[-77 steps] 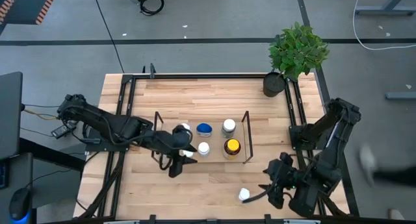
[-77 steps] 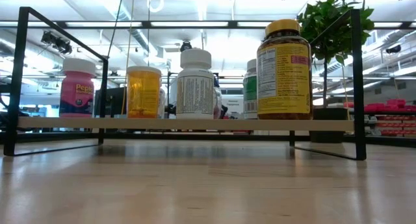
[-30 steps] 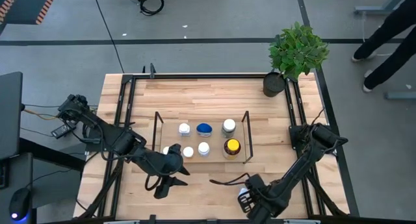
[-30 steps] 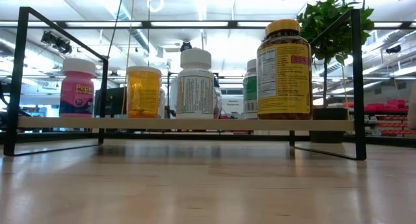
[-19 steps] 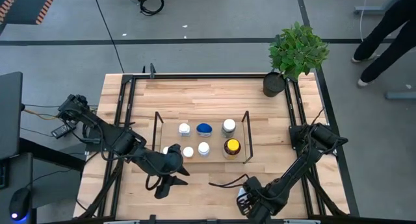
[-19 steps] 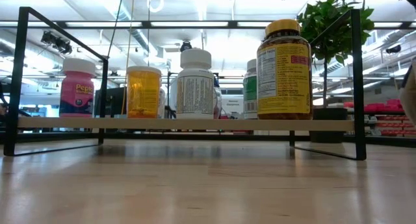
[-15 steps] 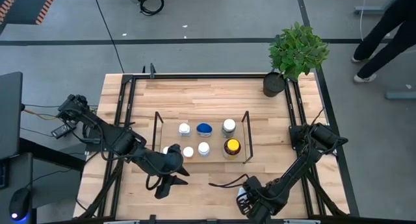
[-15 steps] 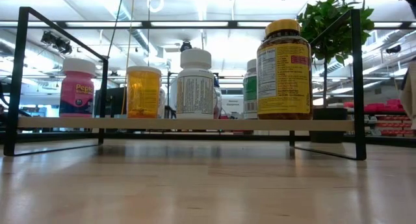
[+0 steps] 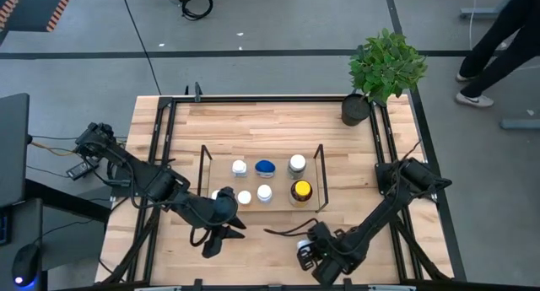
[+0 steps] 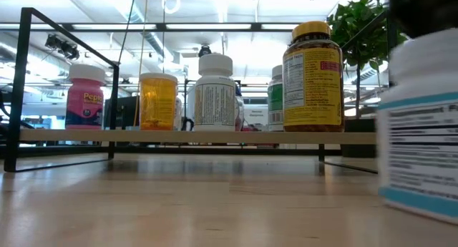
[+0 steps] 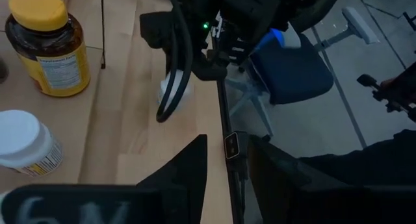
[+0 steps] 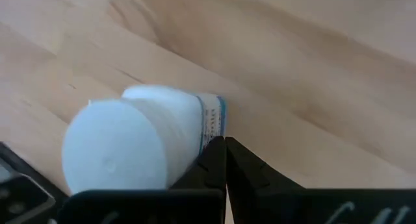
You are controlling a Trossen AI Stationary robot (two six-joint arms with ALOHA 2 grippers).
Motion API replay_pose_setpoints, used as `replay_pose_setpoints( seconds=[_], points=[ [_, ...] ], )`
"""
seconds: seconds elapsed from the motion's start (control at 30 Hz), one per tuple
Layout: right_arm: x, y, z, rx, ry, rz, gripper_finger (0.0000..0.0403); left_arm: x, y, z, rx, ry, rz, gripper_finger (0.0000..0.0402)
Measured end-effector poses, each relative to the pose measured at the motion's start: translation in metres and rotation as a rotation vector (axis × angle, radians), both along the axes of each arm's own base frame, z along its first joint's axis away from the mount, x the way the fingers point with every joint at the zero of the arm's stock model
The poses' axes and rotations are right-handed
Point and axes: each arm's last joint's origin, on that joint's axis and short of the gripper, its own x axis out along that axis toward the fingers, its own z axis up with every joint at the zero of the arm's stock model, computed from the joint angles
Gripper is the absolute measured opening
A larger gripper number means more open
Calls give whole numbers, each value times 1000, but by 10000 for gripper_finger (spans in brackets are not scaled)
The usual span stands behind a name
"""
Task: Pick and place medicine bottles onto shelf by color
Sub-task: Put the white and blue medicine bottle on the shelf
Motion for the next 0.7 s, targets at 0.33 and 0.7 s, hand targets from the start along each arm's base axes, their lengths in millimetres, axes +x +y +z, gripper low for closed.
replay_pose_setpoints(
  seconds=[0.33, 0.7],
  points=[
    [43, -28, 4, 72, -93, 20, 5, 0, 0, 0, 6, -4, 11, 113],
    [45, -27, 5, 224, 13, 80, 5, 0, 0, 0, 8, -2, 10, 112]
  ],
)
